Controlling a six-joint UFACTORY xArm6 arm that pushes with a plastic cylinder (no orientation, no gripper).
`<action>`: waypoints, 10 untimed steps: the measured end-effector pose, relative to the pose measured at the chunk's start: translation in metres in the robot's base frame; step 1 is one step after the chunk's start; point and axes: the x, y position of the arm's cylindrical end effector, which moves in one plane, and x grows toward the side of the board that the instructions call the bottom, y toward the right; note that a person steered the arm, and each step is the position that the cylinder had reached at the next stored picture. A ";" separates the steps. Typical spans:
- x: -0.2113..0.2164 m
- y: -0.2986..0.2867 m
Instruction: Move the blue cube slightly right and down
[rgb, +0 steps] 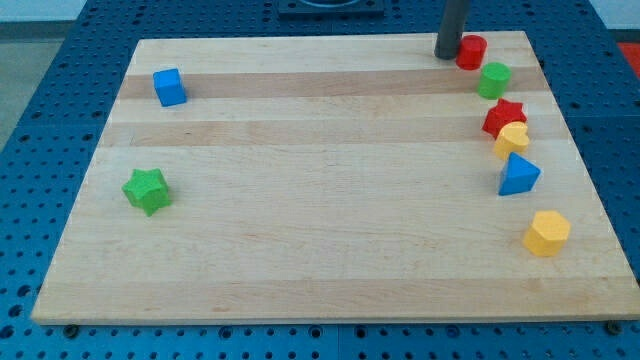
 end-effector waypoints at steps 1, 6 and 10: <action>0.000 0.011; 0.038 -0.221; 0.008 -0.366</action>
